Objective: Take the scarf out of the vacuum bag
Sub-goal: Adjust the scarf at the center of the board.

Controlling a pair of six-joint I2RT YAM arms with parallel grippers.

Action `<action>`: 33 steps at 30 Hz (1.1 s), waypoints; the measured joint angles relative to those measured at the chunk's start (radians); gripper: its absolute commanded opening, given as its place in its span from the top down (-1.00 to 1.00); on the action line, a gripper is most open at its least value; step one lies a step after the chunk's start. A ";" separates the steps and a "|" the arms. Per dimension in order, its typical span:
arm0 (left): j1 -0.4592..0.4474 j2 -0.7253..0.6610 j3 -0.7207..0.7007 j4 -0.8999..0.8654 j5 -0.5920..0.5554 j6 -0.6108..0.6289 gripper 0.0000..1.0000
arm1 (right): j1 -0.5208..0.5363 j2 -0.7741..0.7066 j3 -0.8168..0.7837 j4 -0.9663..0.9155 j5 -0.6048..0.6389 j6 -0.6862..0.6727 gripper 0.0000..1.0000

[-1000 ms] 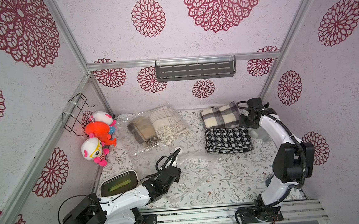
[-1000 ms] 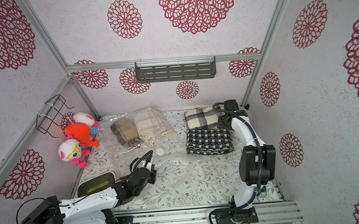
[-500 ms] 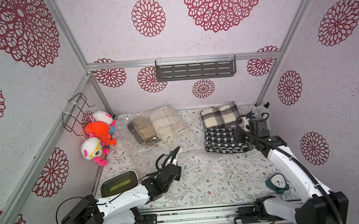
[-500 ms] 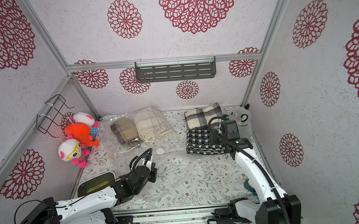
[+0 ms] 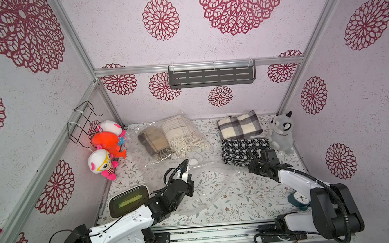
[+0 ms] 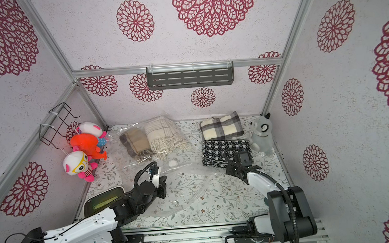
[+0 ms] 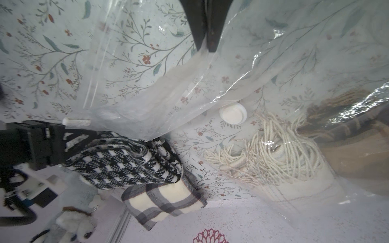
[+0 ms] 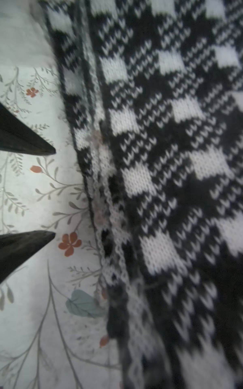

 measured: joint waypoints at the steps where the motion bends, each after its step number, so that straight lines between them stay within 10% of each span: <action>1: 0.000 -0.026 -0.006 -0.003 0.012 -0.001 1.00 | -0.007 0.010 0.002 0.009 0.005 0.000 -0.14; 23: 0.017 -0.270 -0.030 -0.079 -0.026 -0.056 1.00 | -0.107 0.249 0.136 0.141 0.043 -0.002 -0.09; 33: 0.019 -0.021 0.119 -0.031 -0.014 -0.042 1.00 | -0.066 -0.014 0.018 0.152 0.034 0.008 -0.13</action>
